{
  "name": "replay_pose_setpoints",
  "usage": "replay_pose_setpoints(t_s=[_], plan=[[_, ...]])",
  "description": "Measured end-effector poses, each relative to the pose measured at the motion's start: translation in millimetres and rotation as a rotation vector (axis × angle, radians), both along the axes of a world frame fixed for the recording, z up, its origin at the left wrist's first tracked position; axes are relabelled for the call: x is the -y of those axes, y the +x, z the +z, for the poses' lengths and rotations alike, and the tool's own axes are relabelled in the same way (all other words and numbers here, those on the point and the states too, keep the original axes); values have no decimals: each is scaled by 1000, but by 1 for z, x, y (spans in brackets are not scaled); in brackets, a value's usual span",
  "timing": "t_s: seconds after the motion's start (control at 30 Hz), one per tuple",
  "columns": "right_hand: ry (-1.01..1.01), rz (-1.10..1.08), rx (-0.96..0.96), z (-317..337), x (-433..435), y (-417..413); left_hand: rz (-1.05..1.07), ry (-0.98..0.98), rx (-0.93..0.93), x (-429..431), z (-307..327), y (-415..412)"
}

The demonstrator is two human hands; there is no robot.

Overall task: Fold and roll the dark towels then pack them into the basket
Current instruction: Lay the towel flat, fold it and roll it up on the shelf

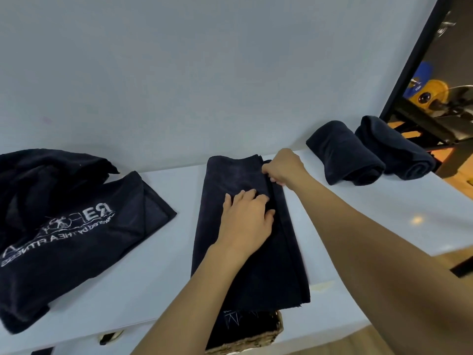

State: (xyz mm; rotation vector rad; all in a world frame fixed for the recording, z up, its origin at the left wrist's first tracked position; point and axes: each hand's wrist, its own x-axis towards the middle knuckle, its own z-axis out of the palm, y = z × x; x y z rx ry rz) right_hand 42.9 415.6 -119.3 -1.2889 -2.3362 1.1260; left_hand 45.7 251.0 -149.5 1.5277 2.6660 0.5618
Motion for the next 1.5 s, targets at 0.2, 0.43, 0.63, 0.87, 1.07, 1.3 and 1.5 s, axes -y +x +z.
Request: replay_pose_setpoints(t_s=[0.2, 0.43, 0.63, 0.87, 1.07, 1.3, 1.5], plan=[[-69, 39, -54, 1, -3, 0, -4, 25, 33, -4, 1, -2], [125, -73, -91, 2, -16, 17, -69, -149, 0, 5, 1, 1], [219, -54, -84, -10, -11, 28, -195, -295, -36, 35, 0, 17], [164, -167, -152, -13, -20, 41, -307, -273, -142, 95, 0, 40], [158, -128, -219, -16, -23, 41, -403, 35, -396, 103, -21, 45], [318, -31, -27, -12, -15, 41, -358, 231, -379, 97, -34, 58], [462, 463, -143, -27, 65, 109, -421, 106, -328, 97, -28, 68]])
